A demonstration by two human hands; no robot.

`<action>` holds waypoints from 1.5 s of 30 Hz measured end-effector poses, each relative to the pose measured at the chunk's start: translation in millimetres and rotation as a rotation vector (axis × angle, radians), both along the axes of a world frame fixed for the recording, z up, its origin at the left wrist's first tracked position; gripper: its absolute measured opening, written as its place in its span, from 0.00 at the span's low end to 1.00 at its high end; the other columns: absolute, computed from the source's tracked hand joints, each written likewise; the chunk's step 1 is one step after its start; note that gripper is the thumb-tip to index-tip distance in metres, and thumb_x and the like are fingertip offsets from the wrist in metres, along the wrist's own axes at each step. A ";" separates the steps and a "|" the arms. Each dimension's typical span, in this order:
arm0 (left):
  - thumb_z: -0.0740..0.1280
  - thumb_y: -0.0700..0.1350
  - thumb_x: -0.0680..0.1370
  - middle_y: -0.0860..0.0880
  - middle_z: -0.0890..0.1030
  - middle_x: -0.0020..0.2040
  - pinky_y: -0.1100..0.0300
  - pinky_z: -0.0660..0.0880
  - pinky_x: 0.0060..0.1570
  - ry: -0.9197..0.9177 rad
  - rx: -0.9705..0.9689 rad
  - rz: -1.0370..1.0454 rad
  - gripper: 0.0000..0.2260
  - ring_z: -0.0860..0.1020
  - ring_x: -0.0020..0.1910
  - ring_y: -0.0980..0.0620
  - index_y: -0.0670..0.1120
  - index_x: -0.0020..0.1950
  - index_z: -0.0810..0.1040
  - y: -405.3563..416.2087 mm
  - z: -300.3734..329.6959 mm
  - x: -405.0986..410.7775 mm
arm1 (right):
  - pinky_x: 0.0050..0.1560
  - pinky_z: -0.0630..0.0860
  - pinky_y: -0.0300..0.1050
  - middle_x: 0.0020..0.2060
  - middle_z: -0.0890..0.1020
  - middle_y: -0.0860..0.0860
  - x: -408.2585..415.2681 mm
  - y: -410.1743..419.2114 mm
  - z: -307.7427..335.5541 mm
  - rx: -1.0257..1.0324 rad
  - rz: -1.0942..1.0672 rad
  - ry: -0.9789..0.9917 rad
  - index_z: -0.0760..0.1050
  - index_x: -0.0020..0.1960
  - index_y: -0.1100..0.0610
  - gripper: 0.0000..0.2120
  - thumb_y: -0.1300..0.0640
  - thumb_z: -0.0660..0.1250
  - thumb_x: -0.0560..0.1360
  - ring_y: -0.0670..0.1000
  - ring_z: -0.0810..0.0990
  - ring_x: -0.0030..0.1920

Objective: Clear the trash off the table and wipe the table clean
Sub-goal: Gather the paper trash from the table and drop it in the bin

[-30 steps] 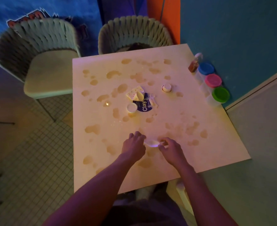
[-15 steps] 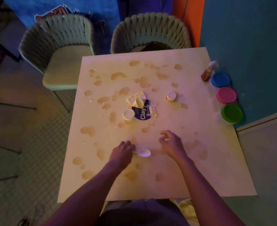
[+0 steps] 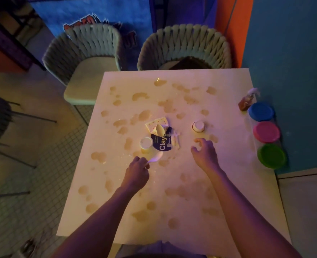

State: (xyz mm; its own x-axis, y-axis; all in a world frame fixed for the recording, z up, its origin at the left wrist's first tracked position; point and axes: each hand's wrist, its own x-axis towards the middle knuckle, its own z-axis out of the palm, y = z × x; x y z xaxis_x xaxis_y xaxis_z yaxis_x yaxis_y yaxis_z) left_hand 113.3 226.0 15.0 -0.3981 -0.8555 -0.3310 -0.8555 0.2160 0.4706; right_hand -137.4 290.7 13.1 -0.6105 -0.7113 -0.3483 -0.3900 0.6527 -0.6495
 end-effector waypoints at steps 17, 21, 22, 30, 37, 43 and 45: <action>0.67 0.60 0.75 0.48 0.76 0.56 0.51 0.74 0.46 -0.048 -0.043 0.149 0.22 0.76 0.53 0.45 0.50 0.65 0.73 -92.6 -12.5 -47.9 | 0.49 0.73 0.48 0.70 0.62 0.52 -48.8 -98.7 -17.3 0.216 0.165 0.219 0.63 0.73 0.46 0.28 0.51 0.68 0.76 0.60 0.66 0.65; 0.72 0.62 0.72 0.48 0.71 0.58 0.54 0.71 0.43 -0.092 0.005 0.131 0.30 0.75 0.54 0.44 0.51 0.69 0.70 -98.2 -22.3 -49.6 | 0.51 0.73 0.49 0.67 0.68 0.55 -49.9 -109.6 -24.5 0.285 0.222 0.269 0.68 0.71 0.49 0.24 0.53 0.67 0.77 0.60 0.66 0.65; 0.73 0.62 0.72 0.48 0.70 0.58 0.53 0.72 0.43 -0.095 0.001 0.130 0.30 0.75 0.53 0.44 0.50 0.68 0.70 -98.7 -24.2 -49.8 | 0.50 0.73 0.49 0.65 0.69 0.56 -49.8 -111.9 -24.3 0.282 0.212 0.278 0.70 0.69 0.50 0.21 0.55 0.66 0.77 0.60 0.66 0.64; 0.74 0.58 0.70 0.47 0.68 0.61 0.51 0.77 0.44 -0.058 -0.010 0.150 0.29 0.75 0.53 0.44 0.47 0.66 0.72 -98.2 -36.6 -46.9 | 0.53 0.76 0.52 0.61 0.77 0.56 -30.1 -109.6 -27.0 0.134 0.091 0.297 0.75 0.65 0.50 0.19 0.57 0.70 0.75 0.59 0.71 0.60; 0.68 0.64 0.72 0.48 0.71 0.57 0.47 0.78 0.44 -0.112 -0.031 0.128 0.28 0.73 0.52 0.45 0.48 0.64 0.70 -86.1 -44.4 -43.7 | 0.49 0.71 0.49 0.65 0.70 0.52 -27.3 -85.7 -25.5 0.320 0.086 0.291 0.74 0.65 0.47 0.18 0.53 0.67 0.76 0.60 0.69 0.60; 0.64 0.61 0.75 0.47 0.71 0.57 0.47 0.77 0.45 -0.106 -0.025 0.148 0.24 0.73 0.53 0.43 0.47 0.64 0.70 -86.3 -41.0 -33.8 | 0.57 0.73 0.53 0.66 0.66 0.54 -11.7 -75.3 -17.6 0.442 0.037 0.253 0.69 0.68 0.47 0.24 0.48 0.71 0.74 0.61 0.67 0.63; 0.62 0.59 0.76 0.46 0.71 0.57 0.47 0.77 0.45 -0.097 -0.020 0.149 0.22 0.74 0.52 0.43 0.47 0.63 0.70 -86.3 -39.8 -28.9 | 0.53 0.72 0.51 0.64 0.66 0.54 -4.1 -71.0 -19.7 0.420 0.042 0.241 0.70 0.65 0.48 0.19 0.53 0.68 0.75 0.61 0.67 0.63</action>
State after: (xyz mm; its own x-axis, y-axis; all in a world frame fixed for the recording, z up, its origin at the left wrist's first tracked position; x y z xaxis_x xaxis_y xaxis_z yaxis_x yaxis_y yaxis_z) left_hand 84.4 139.7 -24.8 -0.2335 -0.9095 -0.3438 -0.9198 0.0919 0.3815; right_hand -141.5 219.7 -6.7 -0.6832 -0.5649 -0.4627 -0.5284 0.8198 -0.2206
